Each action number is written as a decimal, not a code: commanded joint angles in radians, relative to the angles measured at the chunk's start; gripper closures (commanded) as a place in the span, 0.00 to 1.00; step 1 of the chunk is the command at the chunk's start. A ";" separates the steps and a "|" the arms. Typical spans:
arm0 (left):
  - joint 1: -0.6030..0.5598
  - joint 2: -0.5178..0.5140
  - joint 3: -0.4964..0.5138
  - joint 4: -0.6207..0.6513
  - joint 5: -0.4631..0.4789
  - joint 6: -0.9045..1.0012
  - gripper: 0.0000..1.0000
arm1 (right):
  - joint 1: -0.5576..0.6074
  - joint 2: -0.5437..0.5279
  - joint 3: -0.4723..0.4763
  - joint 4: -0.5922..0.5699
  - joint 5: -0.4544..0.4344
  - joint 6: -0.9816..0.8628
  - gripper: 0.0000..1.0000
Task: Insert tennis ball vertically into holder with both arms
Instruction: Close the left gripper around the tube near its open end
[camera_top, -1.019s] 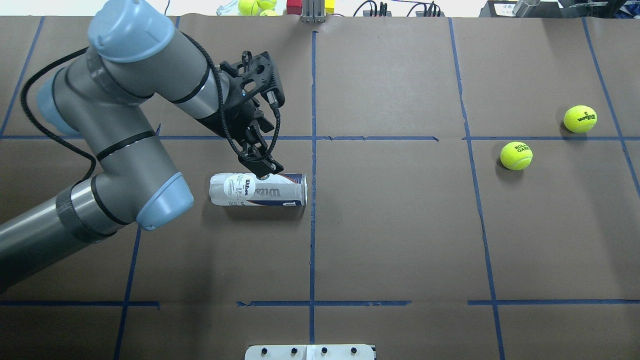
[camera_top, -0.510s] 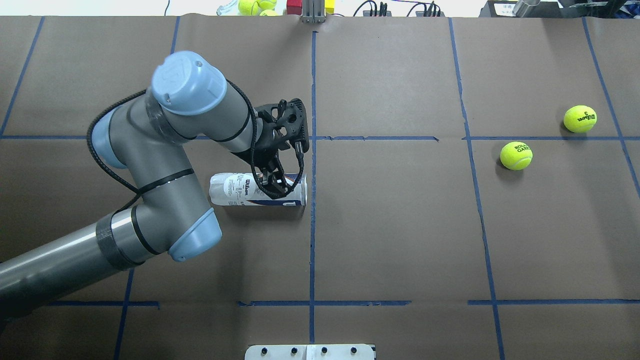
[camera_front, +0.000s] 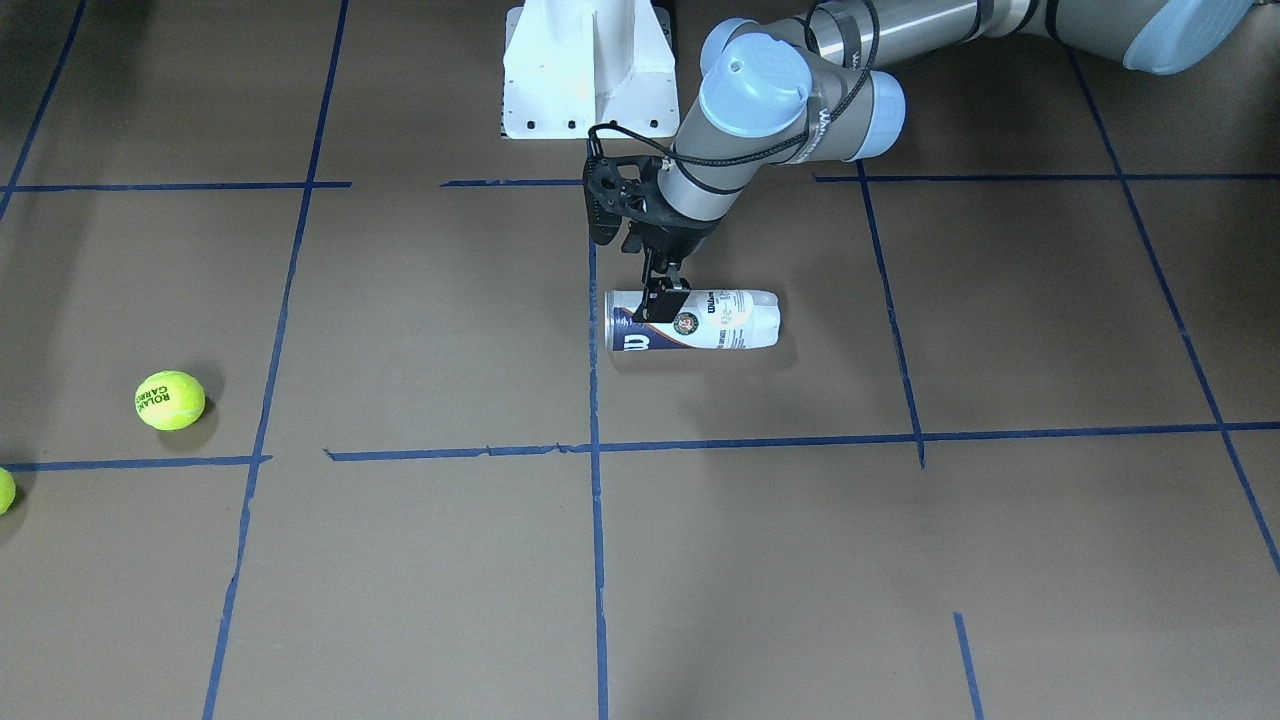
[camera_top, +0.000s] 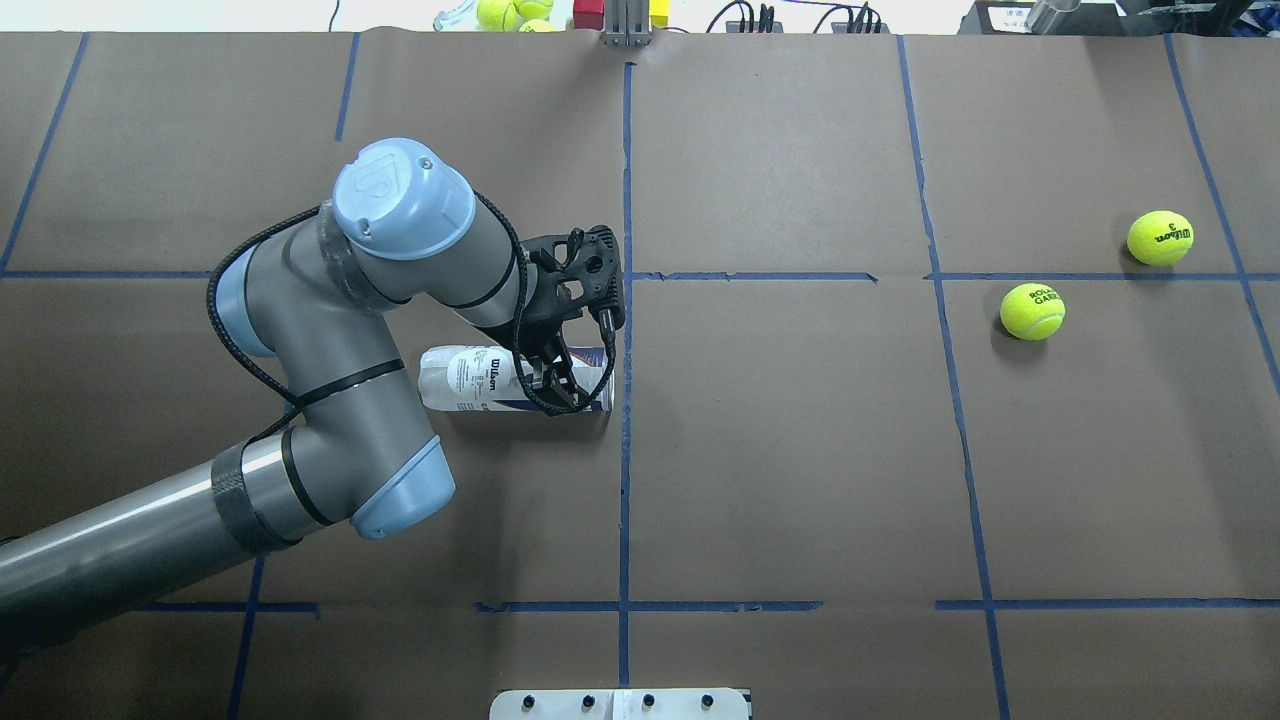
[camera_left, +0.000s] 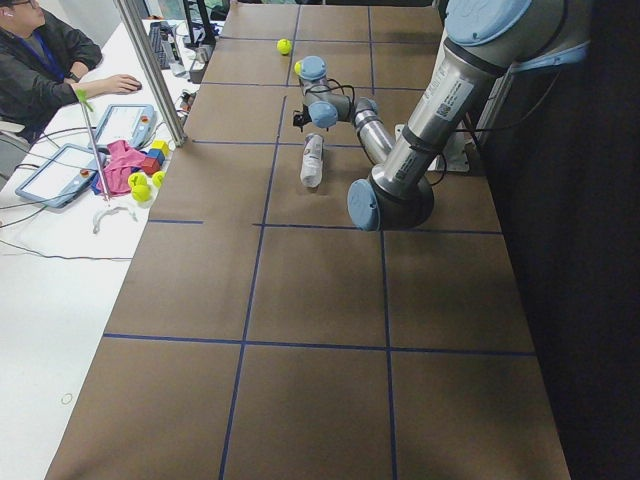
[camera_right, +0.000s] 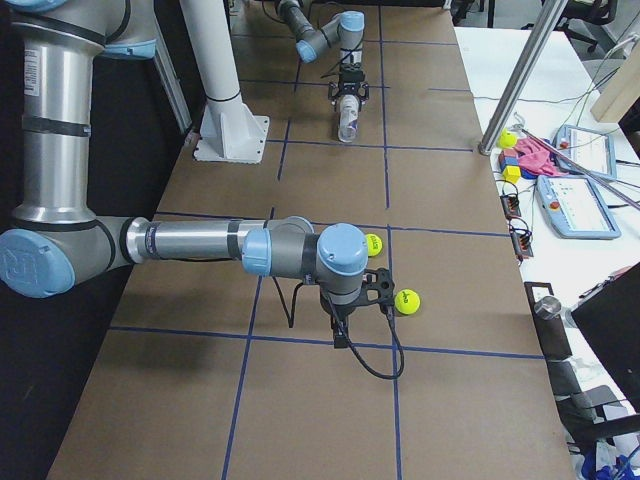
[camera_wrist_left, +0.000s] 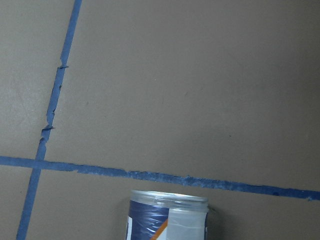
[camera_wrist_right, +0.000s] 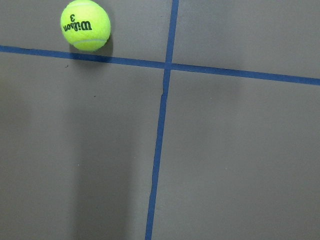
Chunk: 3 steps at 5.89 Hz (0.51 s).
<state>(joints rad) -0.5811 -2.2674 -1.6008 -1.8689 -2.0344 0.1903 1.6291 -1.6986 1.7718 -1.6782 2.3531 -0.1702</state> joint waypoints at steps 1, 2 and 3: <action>0.021 -0.003 0.030 -0.001 0.022 0.000 0.00 | 0.000 -0.001 0.000 0.000 0.000 0.000 0.00; 0.047 -0.004 0.041 -0.003 0.073 -0.002 0.00 | 0.000 -0.001 0.000 0.000 0.000 0.000 0.00; 0.049 -0.006 0.042 -0.004 0.091 -0.002 0.00 | 0.000 -0.003 0.000 0.000 0.000 0.000 0.00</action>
<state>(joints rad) -0.5400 -2.2720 -1.5628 -1.8716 -1.9675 0.1890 1.6291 -1.7002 1.7718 -1.6782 2.3531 -0.1703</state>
